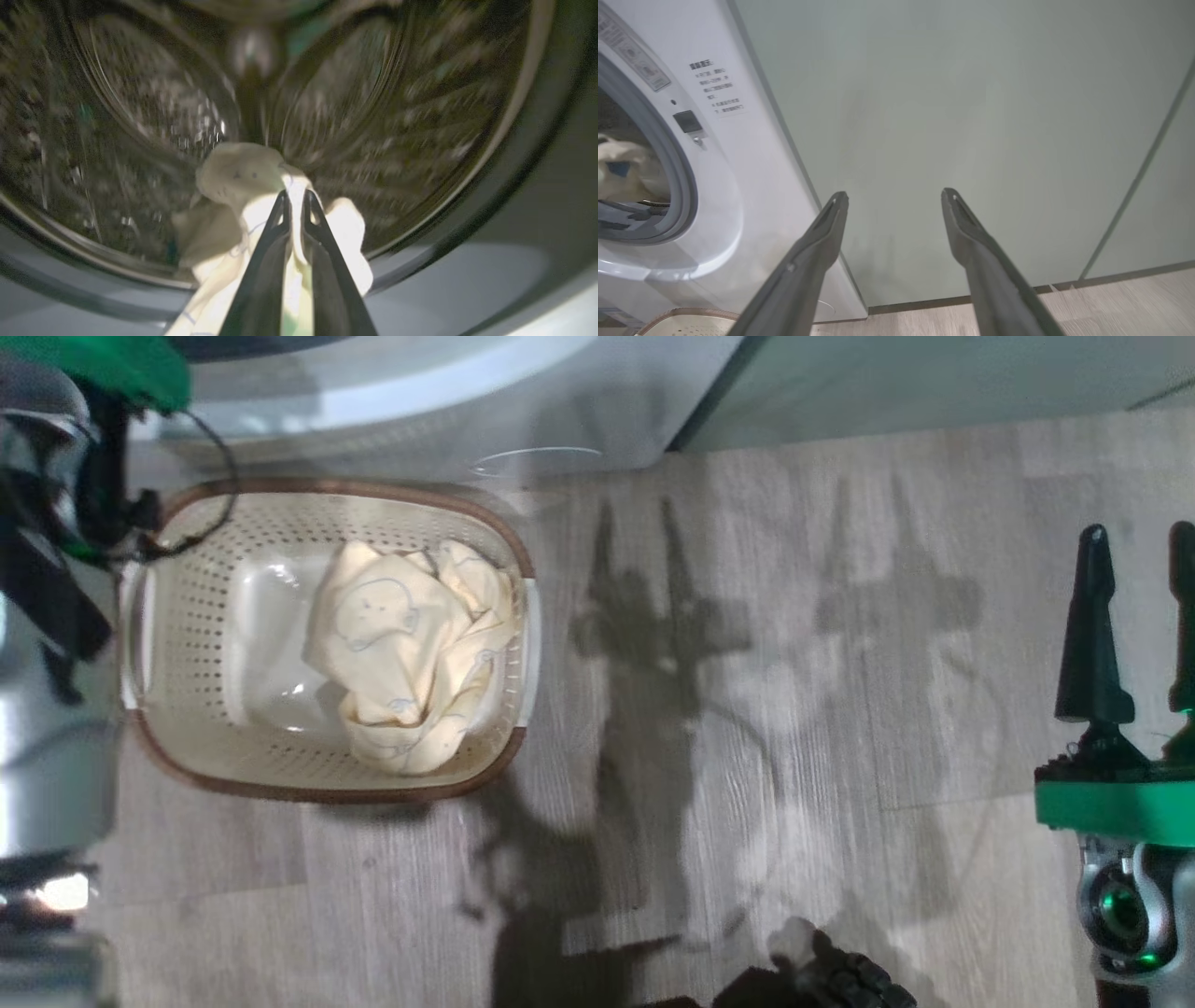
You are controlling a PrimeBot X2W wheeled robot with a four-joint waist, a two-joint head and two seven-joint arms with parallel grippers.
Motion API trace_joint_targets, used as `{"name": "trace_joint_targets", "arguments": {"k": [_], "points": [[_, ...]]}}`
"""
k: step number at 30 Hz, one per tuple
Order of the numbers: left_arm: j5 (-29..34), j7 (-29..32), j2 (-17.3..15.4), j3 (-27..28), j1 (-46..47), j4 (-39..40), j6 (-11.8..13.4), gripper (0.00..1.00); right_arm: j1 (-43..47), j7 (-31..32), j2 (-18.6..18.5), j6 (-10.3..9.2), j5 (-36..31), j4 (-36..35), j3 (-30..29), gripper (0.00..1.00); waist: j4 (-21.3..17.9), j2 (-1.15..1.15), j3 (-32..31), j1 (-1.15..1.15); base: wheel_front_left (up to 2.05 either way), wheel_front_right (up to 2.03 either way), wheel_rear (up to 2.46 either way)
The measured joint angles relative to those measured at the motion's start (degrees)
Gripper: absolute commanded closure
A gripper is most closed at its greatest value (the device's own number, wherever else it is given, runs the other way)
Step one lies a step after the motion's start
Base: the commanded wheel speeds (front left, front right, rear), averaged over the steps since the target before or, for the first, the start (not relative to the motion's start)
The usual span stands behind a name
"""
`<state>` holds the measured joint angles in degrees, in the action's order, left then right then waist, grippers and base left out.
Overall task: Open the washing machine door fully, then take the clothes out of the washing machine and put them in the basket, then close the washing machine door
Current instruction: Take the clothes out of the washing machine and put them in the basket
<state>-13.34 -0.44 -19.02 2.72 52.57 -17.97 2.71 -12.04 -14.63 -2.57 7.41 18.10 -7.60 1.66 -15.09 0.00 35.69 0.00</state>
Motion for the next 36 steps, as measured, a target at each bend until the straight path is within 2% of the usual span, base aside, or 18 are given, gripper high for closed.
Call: {"name": "trace_joint_targets", "arguments": {"k": [5,8,12,15,18,22,29,36], "points": [[-1.7,-9.8,3.1,0.9,-6.2,8.5,0.0,1.00,0.0,0.0,0.0,0.00,-1.8,-0.6,-0.6,0.00,2.3,0.00,-1.0,0.00,0.00,0.00,0.00],[-1.9,-13.0,5.0,1.0,-10.0,13.5,0.3,1.00,0.1,0.0,0.0,0.00,-2.6,-0.8,-1.2,0.00,3.6,0.00,-1.6,0.00,0.00,0.00,0.00],[-1.3,-14.1,7.1,1.2,-14.7,21.2,0.3,1.00,0.2,0.0,0.0,0.00,-3.4,-1.1,-1.5,0.00,5.1,0.00,-2.4,0.00,0.00,0.00,0.00],[0.9,-14.2,9.1,1.9,-16.5,30.3,-0.3,1.00,0.3,0.0,0.0,0.00,-3.8,-1.3,-1.6,0.00,6.1,0.00,-2.9,0.00,0.00,0.00,0.00],[3.1,-14.3,10.8,3.0,-16.9,37.9,-1.5,1.00,0.6,0.0,0.0,0.00,-4.5,-1.3,-1.6,0.00,6.9,0.00,-3.4,0.00,0.00,0.00,0.00],[4.5,-14.3,13.0,3.5,-18.8,43.6,-3.4,1.00,1.3,0.0,0.0,0.00,-4.7,-1.3,-1.7,0.00,7.8,0.00,-4.4,0.00,0.00,0.00,0.00],[5.2,-14.4,14.9,4.9,-24.3,43.9,-5.3,1.00,1.3,0.0,0.0,0.00,-5.0,-1.3,-1.6,0.00,8.7,0.00,-5.4,0.00,0.00,0.00,0.00],[5.2,-14.4,15.7,5.9,-33.0,29.4,-7.2,1.00,1.3,0.0,0.0,0.00,-4.7,-1.3,-1.2,0.00,8.0,0.00,-5.3,0.00,0.00,0.00,0.00]]}}
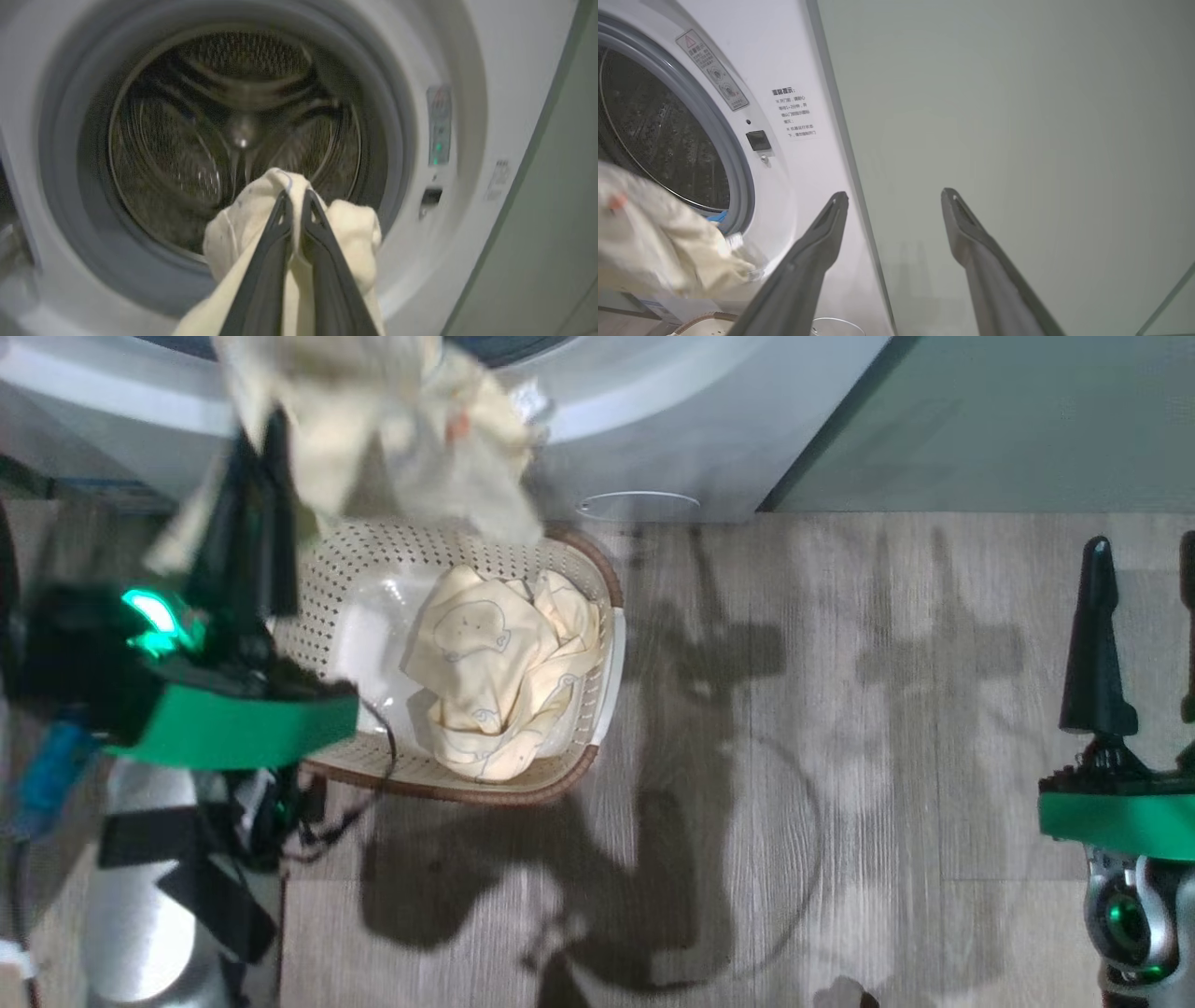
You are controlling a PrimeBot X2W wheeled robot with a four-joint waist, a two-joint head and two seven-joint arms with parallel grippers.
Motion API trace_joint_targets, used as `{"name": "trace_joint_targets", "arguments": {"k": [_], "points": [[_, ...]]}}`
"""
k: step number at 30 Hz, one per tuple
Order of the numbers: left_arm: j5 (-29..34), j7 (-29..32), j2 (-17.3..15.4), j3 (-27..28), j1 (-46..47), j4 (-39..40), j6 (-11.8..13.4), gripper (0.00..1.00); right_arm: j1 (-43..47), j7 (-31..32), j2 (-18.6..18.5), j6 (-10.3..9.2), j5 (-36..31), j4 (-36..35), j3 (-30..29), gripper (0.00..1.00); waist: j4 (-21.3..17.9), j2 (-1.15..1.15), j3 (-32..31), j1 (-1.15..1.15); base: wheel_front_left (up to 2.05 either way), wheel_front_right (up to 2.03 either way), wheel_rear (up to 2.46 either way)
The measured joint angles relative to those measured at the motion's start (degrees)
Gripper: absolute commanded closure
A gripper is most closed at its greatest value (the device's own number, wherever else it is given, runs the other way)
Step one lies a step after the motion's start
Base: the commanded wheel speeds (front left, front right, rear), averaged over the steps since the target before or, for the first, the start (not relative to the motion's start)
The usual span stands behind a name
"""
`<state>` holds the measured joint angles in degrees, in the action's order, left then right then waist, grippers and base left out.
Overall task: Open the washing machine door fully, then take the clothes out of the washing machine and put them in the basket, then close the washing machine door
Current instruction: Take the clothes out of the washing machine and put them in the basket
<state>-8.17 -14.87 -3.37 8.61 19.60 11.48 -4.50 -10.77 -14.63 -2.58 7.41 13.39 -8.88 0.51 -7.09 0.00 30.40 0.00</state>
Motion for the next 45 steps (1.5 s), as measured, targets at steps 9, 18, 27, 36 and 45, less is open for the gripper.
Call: {"name": "trace_joint_targets", "arguments": {"k": [9,18,27,36,45], "points": [[-0.5,0.1,0.4,0.0,-1.1,-21.7,-1.6,1.00,-0.1,0.0,0.0,0.00,1.7,0.1,0.8,0.00,-1.9,0.00,1.8,0.00,0.00,0.00,0.00],[1.1,0.1,-0.3,-1.4,5.8,-40.4,-2.5,1.00,-0.3,0.0,0.0,0.00,3.1,0.2,1.5,0.00,-4.8,0.00,4.8,0.00,0.00,0.00,0.00],[1.5,0.1,-1.9,-3.2,11.6,-56.4,-2.9,1.00,-0.9,0.0,0.0,0.00,4.3,0.1,1.4,0.00,-7.2,0.00,7.9,0.00,0.00,0.00,0.00],[0.0,0.1,-2.7,-5.6,16.7,-63.9,-2.9,0.00,-2.0,0.0,0.0,0.00,4.9,0.1,1.6,0.00,-7.8,0.00,9.2,0.00,0.00,0.00,0.00],[-0.3,0.1,-2.7,-6.4,16.7,-58.1,-2.9,0.00,-2.0,0.0,0.0,0.00,4.6,0.1,0.4,0.00,-5.8,0.00,8.2,0.01,0.00,0.00,0.00]]}}
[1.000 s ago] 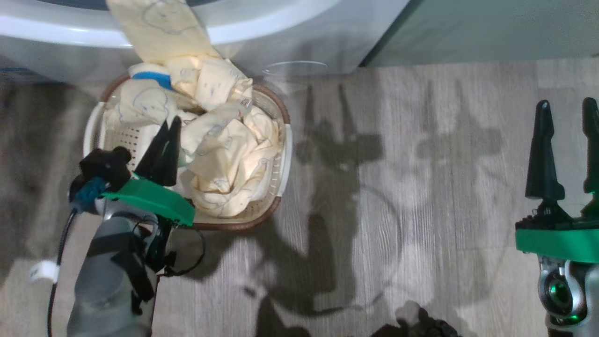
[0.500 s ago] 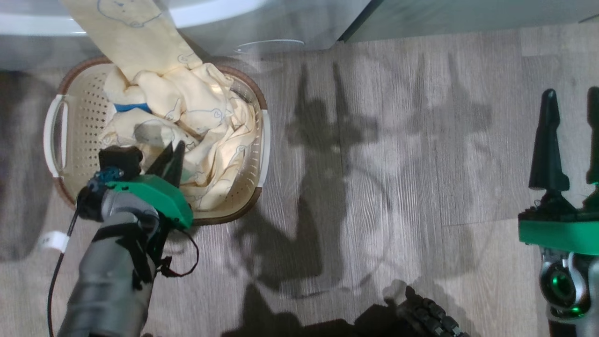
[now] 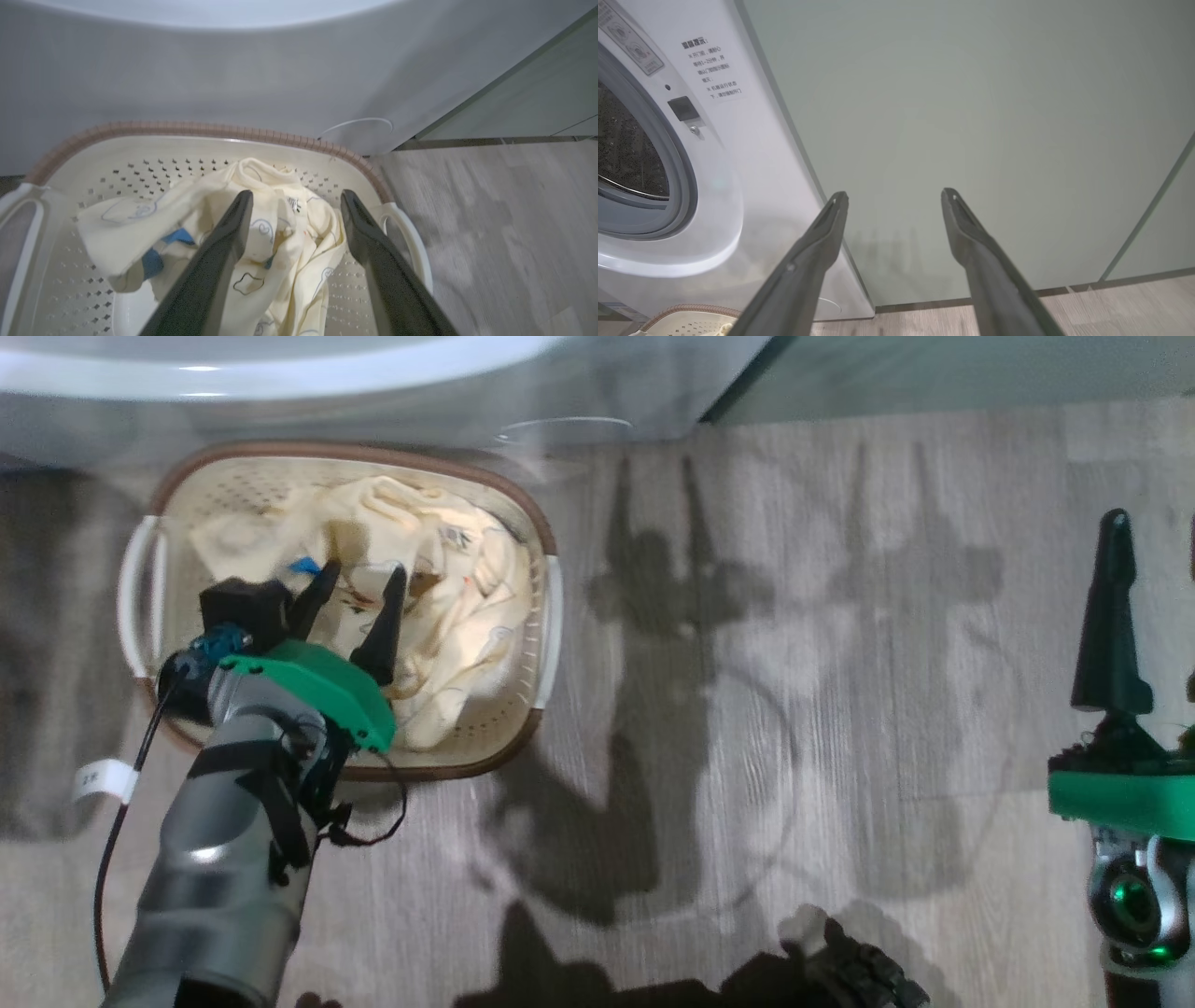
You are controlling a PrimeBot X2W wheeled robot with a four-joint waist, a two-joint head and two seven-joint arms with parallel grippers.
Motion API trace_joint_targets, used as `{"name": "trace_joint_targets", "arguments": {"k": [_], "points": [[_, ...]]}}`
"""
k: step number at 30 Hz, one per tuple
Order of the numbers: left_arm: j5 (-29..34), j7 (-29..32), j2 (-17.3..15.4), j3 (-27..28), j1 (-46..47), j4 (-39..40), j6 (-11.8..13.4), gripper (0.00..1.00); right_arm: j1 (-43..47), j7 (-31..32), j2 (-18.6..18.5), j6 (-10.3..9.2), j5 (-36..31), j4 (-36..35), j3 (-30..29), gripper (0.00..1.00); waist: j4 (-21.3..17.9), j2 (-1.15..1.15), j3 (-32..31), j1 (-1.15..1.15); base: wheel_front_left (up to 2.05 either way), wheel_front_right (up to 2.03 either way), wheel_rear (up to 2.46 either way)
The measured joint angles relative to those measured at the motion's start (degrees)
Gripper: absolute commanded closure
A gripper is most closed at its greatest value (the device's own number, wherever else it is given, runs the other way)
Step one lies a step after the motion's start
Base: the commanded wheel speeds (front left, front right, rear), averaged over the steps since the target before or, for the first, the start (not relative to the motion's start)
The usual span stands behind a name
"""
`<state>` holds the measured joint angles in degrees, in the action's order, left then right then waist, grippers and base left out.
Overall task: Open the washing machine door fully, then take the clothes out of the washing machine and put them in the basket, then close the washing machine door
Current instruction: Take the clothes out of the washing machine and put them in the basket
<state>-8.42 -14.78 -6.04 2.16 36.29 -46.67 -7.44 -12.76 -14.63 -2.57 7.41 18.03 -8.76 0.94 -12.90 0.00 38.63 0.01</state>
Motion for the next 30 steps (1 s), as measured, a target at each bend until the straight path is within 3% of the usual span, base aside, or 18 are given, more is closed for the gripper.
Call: {"name": "trace_joint_targets", "arguments": {"k": [15,30], "points": [[-0.1,0.0,3.1,-0.1,-10.9,26.7,0.6,0.00,2.3,0.0,0.0,0.00,-6.0,0.7,-1.0,0.00,6.5,0.00,-7.8,-0.02,0.00,0.00,0.00],[1.4,0.0,3.5,0.8,-23.5,41.1,3.6,0.00,9.4,0.0,-0.6,0.00,-7.0,3.1,-0.7,0.00,9.8,0.00,-18.9,-0.02,0.00,0.00,0.00]]}}
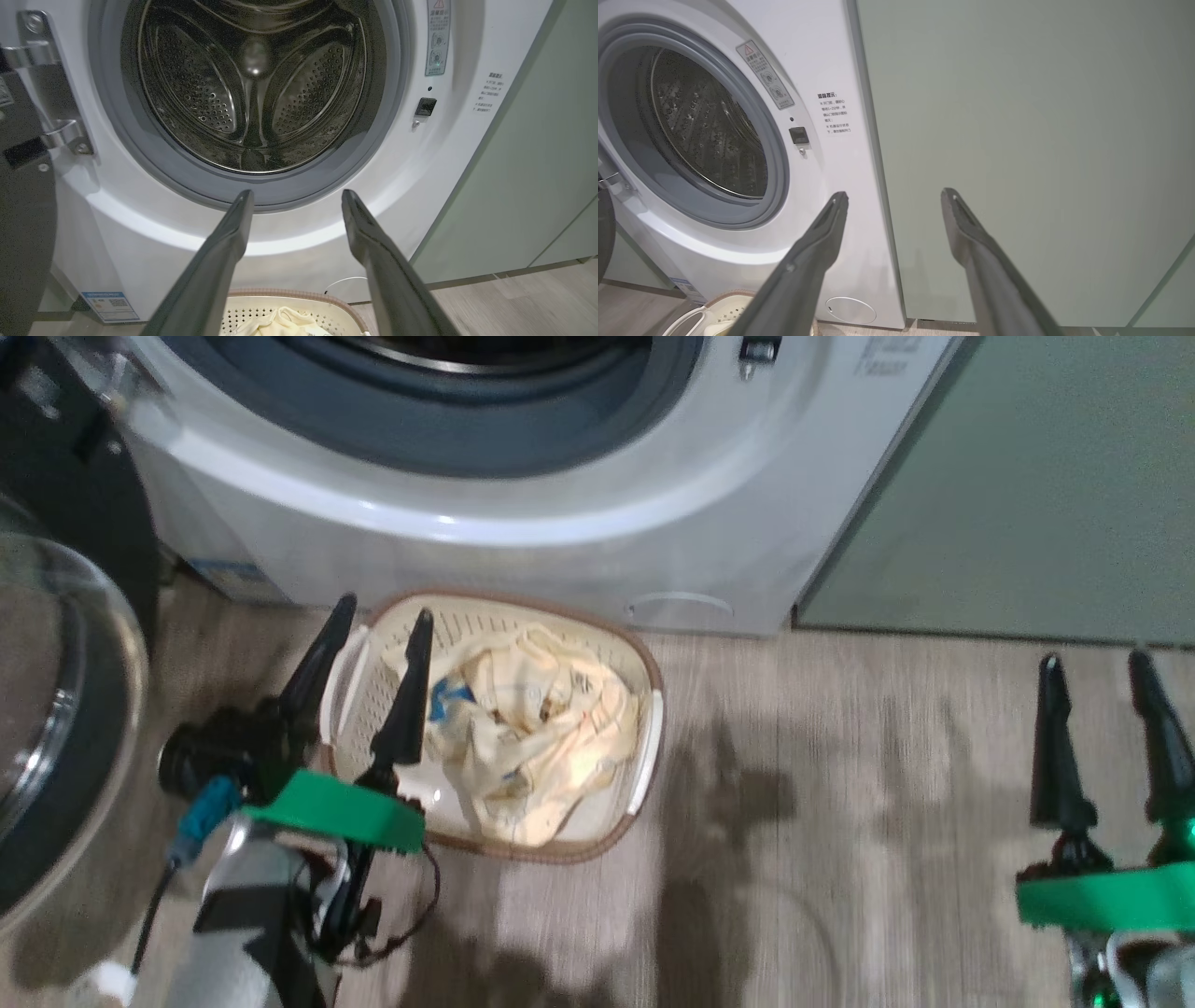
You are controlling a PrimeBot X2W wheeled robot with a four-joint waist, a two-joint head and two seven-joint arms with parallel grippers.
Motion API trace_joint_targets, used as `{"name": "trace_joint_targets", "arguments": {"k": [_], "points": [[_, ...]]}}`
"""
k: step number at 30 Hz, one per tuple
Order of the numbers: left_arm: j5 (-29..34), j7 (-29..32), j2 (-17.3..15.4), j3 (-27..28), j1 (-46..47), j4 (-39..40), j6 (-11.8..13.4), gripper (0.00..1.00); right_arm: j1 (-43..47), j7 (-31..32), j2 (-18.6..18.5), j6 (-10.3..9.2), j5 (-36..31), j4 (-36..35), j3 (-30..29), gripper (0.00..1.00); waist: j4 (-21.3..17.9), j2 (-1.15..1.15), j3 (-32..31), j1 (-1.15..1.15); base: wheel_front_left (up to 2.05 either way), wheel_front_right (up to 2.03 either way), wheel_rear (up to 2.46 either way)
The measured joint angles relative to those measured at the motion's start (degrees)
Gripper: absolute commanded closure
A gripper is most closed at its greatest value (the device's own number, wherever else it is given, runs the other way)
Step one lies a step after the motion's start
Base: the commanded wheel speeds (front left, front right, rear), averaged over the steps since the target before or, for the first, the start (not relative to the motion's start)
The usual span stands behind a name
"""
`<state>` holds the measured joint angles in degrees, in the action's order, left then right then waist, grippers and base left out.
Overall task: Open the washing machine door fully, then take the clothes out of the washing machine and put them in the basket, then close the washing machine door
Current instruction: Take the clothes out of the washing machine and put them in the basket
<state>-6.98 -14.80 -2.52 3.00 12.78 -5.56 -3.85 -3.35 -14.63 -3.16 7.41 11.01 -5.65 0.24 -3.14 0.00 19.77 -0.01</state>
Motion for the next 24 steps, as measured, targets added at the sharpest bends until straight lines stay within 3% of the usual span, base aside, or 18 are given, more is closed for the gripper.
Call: {"name": "trace_joint_targets", "arguments": {"k": [13,24], "points": [[0.3,0.7,-0.1,0.2,-10.8,1.3,1.6,0.00,7.8,0.0,0.0,0.00,0.0,1.7,0.3,0.00,-0.1,0.00,-11.4,0.00,0.00,0.00,0.00],[0.4,2.3,-0.4,0.1,-15.1,4.7,3.1,0.00,10.2,0.0,-0.3,0.00,-0.6,2.3,1.8,0.00,-0.4,0.00,-16.2,0.01,0.00,0.00,0.00]]}}
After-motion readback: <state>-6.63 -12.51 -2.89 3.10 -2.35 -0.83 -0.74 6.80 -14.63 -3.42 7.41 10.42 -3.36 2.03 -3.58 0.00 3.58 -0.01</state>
